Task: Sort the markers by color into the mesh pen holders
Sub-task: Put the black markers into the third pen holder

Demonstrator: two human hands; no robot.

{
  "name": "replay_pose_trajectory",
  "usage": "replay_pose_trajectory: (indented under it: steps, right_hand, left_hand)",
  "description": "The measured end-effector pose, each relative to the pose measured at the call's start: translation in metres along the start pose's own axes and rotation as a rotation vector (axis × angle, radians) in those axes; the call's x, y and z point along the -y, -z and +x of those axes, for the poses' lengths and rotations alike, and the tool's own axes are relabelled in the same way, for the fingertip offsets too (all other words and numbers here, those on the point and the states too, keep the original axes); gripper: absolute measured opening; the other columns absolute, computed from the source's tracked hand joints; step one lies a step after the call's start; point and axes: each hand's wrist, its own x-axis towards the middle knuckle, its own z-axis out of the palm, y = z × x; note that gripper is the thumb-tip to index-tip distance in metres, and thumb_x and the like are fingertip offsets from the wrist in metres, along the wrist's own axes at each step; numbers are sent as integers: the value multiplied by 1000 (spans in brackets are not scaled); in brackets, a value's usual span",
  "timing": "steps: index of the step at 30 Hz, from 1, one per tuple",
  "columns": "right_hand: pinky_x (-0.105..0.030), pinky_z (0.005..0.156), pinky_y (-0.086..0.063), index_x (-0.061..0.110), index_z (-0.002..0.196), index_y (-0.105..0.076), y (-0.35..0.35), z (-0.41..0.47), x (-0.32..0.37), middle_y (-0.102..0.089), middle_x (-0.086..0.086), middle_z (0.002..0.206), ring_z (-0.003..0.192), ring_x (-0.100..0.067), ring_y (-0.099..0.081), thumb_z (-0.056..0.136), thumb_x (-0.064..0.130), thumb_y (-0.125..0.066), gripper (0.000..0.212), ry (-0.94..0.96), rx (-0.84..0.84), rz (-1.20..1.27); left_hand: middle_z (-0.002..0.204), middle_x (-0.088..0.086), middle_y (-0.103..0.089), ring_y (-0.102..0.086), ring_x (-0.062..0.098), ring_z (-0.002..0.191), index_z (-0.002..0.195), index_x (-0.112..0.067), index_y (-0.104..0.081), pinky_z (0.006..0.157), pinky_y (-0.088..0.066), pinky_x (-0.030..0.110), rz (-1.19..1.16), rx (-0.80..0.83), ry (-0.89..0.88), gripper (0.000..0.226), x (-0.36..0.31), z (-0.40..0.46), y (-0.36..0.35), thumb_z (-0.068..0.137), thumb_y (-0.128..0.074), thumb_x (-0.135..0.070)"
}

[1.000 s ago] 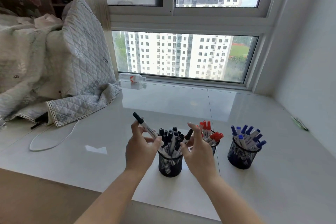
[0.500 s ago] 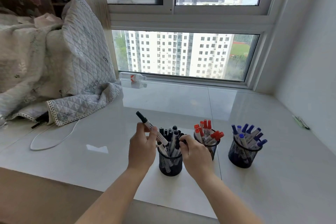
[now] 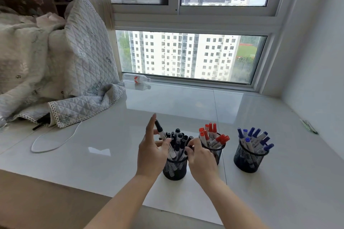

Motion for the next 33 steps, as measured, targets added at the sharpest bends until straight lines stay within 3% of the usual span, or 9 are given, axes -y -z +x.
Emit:
replay_pose_trajectory:
  steps: [5, 11, 16, 20, 25, 29, 33]
  right_hand:
    - [-28, 54, -37, 16, 103, -51, 0, -2, -3, -65, -4, 72, 61, -19, -55, 96, 28, -45, 16, 1, -4, 44]
    - [-24, 55, -41, 19, 98, -57, -2, -2, -5, -68, 1, 74, 66, -16, -61, 93, 27, -52, 11, -27, -31, 121]
    - [-19, 57, -40, 20, 98, -60, -4, -3, -7, -67, 6, 77, 69, -10, -60, 92, 27, -53, 11, -29, -36, 136]
    - [-12, 54, -36, 20, 98, -60, -5, -4, -8, -67, 7, 78, 67, -7, -57, 92, 27, -54, 11, -20, -35, 134]
    - [-10, 56, -39, 20, 92, -62, -5, -3, -8, -62, 13, 74, 67, -2, -57, 90, 23, -58, 6, -30, -70, 172]
    - [-15, 60, -41, 19, 92, -63, -5, -2, -8, -64, 10, 78, 69, -5, -58, 89, 23, -59, 6, -36, -73, 165]
    - [-21, 64, -45, 19, 93, -63, -2, 0, -8, -66, 7, 84, 70, -6, -58, 88, 24, -59, 9, -20, -62, 121]
  left_hand:
    - [87, -12, -57, -67, 2, 72, 111, -63, -29, 56, -52, 16, -15, -5, -42, 66, 4, -3, -2, 83, -67, -18]
    - [76, -22, -62, -61, -10, 78, 114, -31, -47, 60, -49, 8, 50, -94, -58, 40, 9, -6, 1, 82, -68, -18]
    - [81, -16, -67, -54, 0, 50, 108, -21, -61, 54, -51, 23, 219, -50, -140, 32, 10, -10, 2, 79, -73, -18]
    - [84, -7, -72, -58, 9, 56, 96, -19, -70, 60, -56, 35, 235, -58, -156, 18, 12, -12, 0, 79, -72, -16]
    - [75, -5, -70, -65, 13, 67, 91, -21, -74, 61, -55, 29, 327, -104, -245, 20, 12, -12, 4, 72, -78, -14]
    - [70, -14, -70, -62, 15, 68, 85, -25, -76, 55, -53, 30, 536, 18, -403, 21, 17, -17, 2, 66, -83, -19]
    - [69, -16, -69, -61, 16, 67, 85, -25, -76, 52, -51, 28, 617, 85, -445, 22, 21, -14, 2, 64, -84, -21]
